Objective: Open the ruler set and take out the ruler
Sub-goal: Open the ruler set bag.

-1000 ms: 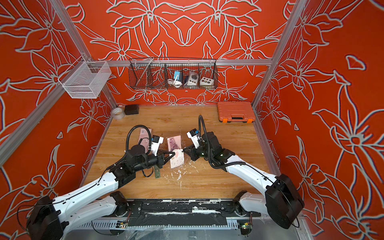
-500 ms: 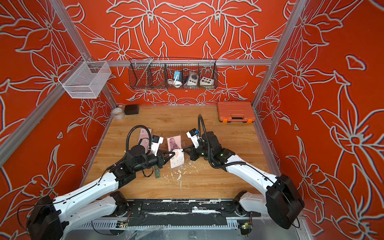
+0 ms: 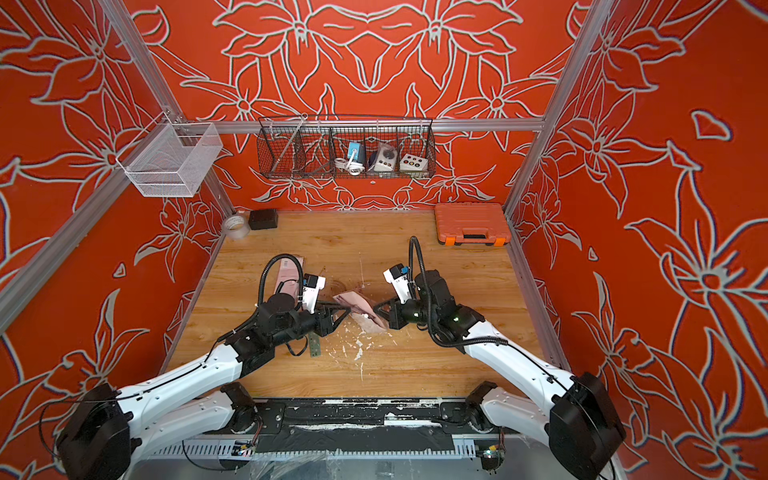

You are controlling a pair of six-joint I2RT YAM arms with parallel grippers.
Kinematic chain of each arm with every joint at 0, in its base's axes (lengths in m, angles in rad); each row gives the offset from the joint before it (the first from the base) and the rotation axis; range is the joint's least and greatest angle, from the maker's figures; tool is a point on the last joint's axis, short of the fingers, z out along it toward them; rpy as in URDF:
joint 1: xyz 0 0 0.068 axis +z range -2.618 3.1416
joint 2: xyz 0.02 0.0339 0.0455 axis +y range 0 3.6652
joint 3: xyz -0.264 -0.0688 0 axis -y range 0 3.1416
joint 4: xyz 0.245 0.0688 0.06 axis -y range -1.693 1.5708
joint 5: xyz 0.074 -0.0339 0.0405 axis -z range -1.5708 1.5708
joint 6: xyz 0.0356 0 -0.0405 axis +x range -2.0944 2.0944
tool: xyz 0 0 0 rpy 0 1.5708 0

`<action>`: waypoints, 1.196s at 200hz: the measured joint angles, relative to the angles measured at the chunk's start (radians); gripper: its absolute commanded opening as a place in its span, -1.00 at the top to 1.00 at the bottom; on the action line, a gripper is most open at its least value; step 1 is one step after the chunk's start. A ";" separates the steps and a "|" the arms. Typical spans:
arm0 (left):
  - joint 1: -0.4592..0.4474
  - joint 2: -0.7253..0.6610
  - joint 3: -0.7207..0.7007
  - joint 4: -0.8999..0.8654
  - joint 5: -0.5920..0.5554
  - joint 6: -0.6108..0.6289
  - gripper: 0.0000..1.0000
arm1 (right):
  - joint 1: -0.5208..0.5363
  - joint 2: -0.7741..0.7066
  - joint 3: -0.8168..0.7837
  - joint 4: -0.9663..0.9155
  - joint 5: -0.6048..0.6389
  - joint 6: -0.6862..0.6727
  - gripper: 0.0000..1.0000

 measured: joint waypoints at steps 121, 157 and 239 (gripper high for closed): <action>0.006 0.142 0.134 -0.157 0.038 0.086 -0.57 | -0.001 0.015 -0.067 0.026 0.061 0.220 1.00; -0.065 0.259 0.151 -0.153 0.074 0.096 -0.56 | -0.001 0.058 -0.066 0.031 0.097 0.246 1.00; -0.120 0.438 0.240 -0.131 0.068 0.092 -0.24 | -0.001 0.088 -0.066 0.055 0.111 0.289 1.00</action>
